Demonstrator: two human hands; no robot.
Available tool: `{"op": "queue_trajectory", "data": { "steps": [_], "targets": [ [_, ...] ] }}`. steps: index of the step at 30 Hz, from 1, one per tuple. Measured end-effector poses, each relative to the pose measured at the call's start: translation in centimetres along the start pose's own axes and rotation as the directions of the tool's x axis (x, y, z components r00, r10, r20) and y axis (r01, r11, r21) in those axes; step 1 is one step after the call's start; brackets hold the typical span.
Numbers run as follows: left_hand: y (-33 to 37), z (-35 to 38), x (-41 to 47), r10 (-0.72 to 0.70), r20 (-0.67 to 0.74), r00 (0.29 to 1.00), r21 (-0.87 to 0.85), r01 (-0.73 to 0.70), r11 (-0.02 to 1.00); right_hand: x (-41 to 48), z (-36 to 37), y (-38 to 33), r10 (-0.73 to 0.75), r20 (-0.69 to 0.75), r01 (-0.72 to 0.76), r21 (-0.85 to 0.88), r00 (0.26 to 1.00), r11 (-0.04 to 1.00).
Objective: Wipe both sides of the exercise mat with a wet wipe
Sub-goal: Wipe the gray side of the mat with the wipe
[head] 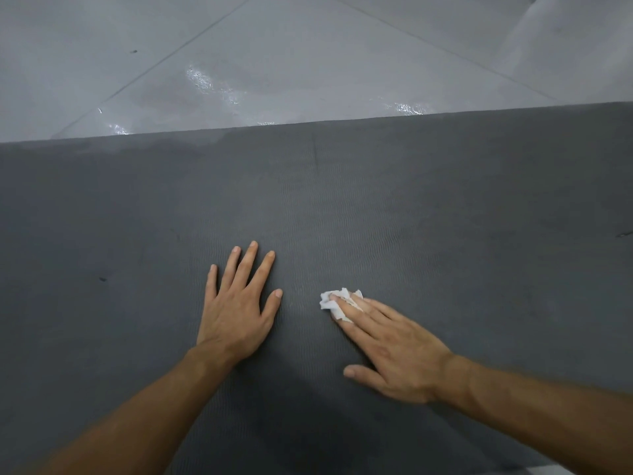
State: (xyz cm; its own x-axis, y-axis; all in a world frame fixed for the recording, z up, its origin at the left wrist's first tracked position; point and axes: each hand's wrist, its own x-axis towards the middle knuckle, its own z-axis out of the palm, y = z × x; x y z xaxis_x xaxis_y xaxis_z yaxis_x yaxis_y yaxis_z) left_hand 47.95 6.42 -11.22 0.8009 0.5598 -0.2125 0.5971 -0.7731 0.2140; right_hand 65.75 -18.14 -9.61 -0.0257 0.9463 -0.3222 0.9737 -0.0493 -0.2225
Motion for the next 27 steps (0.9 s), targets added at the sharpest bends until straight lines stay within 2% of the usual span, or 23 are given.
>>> {"op": "queue_trajectory", "data": {
  "steps": [4, 7, 11, 13, 15, 18, 22, 25, 27],
  "targets": [
    [0.0, -0.2, 0.0, 0.003, 0.003, 1.000, -0.002, -0.003, 1.000, 0.0, -0.2, 3.8, 0.000, -0.050, -0.003, -0.068, 0.999, 0.998],
    [-0.2, -0.2, 0.0, 0.007, 0.008, 1.000, -0.014, -0.007, 1.000, -0.4, -1.1, 7.9, 0.181, -0.145, -0.188, -0.041, 0.973, 0.981],
    [-0.3, -0.1, 0.0, 0.006, 0.009, 1.000, -0.009, -0.005, 1.000, -1.9, -1.8, 13.5, 0.444, -0.207, -0.453, 0.007, 0.872, 0.892],
    [-0.2, 0.0, 0.0, -0.002, 0.006, 1.000, -0.003, 0.002, 1.000, -2.7, -1.8, 14.9, 0.517, -0.187, -0.522, 0.020, 0.836, 0.852],
    [-0.1, 0.0, 0.0, -0.011, 0.008, 1.000, -0.001, 0.011, 1.000, -2.7, -1.5, 14.7, 0.529, -0.177, -0.528, 0.053, 0.830, 0.847],
    [0.1, 0.0, -0.1, -0.013, 0.000, 1.000, -0.020, 0.013, 1.000, -2.2, -1.4, 12.0, 0.444, -0.173, -0.436, 0.084, 0.879, 0.896],
    [0.0, 0.2, -0.2, -0.006, -0.001, 1.000, -0.019, 0.006, 1.000, -2.2, -1.0, 5.7, 0.166, -0.132, -0.154, 0.093, 0.977, 0.984],
    [-0.2, 0.2, -0.1, -0.003, 0.007, 1.000, -0.009, 0.003, 1.000, -2.8, 0.1, 1.3, -0.029, -0.025, 0.030, 0.047, 0.999, 0.998],
    [-0.1, 0.1, 0.0, 0.000, 0.010, 1.000, -0.003, 0.000, 1.000, -3.2, 1.1, 0.2, -0.068, -0.006, 0.068, -0.024, 0.998, 0.997]
  ]
}}
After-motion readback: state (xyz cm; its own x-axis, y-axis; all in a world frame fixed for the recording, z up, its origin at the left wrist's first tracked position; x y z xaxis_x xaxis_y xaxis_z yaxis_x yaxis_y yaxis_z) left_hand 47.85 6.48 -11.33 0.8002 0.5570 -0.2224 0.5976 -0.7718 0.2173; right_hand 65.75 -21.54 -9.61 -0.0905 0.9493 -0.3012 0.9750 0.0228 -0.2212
